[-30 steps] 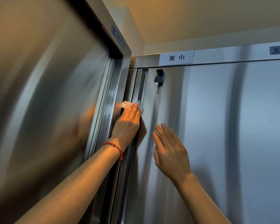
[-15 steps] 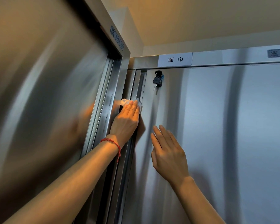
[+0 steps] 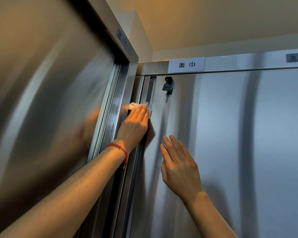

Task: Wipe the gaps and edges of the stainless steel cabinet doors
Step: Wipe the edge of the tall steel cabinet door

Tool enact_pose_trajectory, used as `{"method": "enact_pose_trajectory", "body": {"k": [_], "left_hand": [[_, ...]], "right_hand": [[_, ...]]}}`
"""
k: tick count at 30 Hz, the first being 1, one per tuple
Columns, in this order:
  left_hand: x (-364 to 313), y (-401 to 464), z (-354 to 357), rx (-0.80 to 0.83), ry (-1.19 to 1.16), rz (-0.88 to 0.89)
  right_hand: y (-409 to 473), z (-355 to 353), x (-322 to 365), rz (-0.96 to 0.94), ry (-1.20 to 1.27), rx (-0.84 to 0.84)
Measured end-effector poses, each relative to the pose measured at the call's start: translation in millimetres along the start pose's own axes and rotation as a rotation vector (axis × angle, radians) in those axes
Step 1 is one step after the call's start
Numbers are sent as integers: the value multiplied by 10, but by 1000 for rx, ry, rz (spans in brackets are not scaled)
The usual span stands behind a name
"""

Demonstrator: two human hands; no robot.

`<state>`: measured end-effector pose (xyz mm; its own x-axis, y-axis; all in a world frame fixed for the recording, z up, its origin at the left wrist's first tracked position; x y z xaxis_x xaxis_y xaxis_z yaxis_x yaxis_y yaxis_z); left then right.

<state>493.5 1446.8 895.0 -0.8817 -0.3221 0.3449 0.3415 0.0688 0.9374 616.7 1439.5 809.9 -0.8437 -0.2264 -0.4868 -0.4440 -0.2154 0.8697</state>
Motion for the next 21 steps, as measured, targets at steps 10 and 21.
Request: {"method": "enact_pose_trajectory", "body": {"k": [10,21], "left_hand": [[-4,20,141,152,-111,-11],[-10,5,110,151,-139,-21]], "right_hand": [[-5,9,-5,4,2,7],[-3,0,-8,7,14,5]]}}
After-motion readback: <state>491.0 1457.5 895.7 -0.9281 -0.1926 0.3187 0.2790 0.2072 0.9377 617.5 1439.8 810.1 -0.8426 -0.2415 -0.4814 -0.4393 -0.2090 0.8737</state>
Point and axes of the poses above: each hand's wrist, its own y-axis towards the middle knuckle, its own z-axis out of the palm, x = y × z, the point moved 6 cm from there along y, towards the middle knuckle, and after that the axes turned 3 degrees about -x, right-handed, at the moved point
